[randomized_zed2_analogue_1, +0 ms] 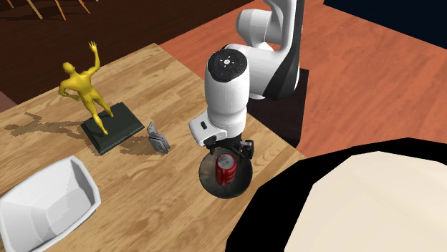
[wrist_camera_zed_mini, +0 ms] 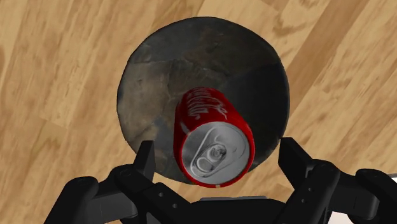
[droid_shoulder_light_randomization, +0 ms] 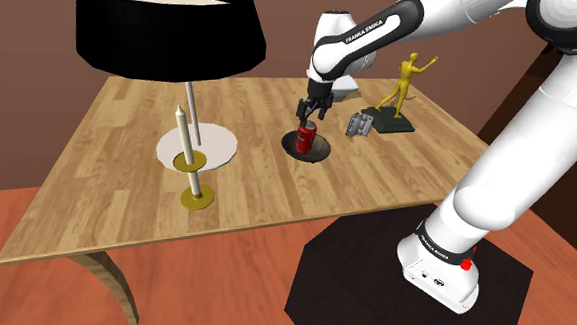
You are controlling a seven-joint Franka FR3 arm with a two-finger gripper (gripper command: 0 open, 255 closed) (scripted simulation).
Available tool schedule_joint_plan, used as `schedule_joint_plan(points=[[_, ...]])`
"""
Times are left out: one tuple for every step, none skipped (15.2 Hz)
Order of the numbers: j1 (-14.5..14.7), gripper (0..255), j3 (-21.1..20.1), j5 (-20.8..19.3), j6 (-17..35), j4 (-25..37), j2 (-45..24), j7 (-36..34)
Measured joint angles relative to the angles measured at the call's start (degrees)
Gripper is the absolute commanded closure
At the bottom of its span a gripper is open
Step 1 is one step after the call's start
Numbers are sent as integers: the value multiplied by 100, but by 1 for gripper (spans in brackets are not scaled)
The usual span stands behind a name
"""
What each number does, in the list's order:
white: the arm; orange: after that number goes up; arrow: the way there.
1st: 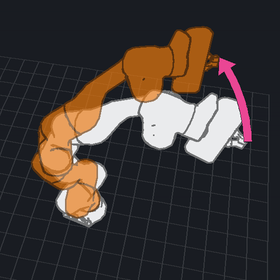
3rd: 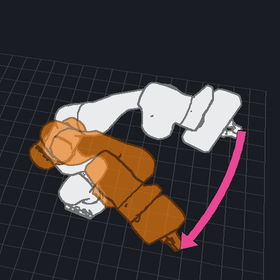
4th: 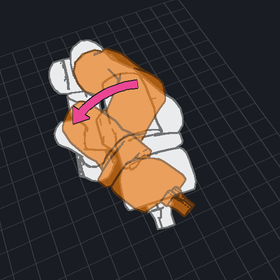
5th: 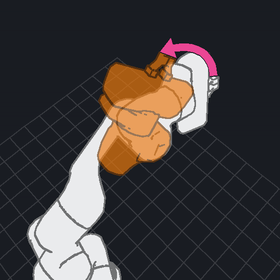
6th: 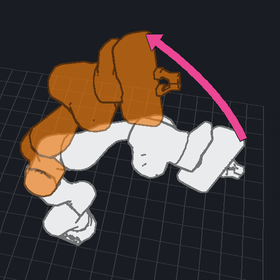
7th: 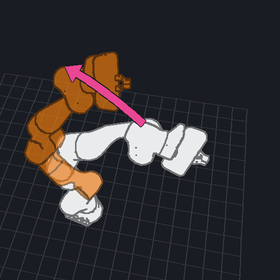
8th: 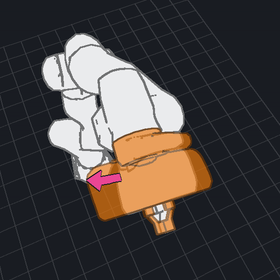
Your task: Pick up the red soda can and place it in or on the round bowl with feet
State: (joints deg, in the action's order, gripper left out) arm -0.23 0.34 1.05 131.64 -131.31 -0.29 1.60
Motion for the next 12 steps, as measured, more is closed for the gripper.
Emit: schedule_joint_plan(points=[[0, 0, 0, 0, 0, 0, 0, 0], [1, 0, -1, -3, -95, 39, 58, -4], [0, 0, 0, -5, -226, 105, 125, -6], [-9, 0, 9, -9, -401, 163, 245, 9], [4, 0, -4, -10, -559, 249, 319, -22], [-3, 0, 3, -12, -649, 303, 355, -9], [-4, 0, 4, -13, -690, 326, 370, -9], [-3, 0, 3, -13, -706, 327, 382, -11], [-4, 0, 4, -13, -718, 333, 387, -10], [-4, 0, 4, -13, -723, 335, 390, -10], [-4, 0, 4, -13, -726, 336, 391, -9], [-5, 0, 4, -13, -728, 337, 391, -9]])
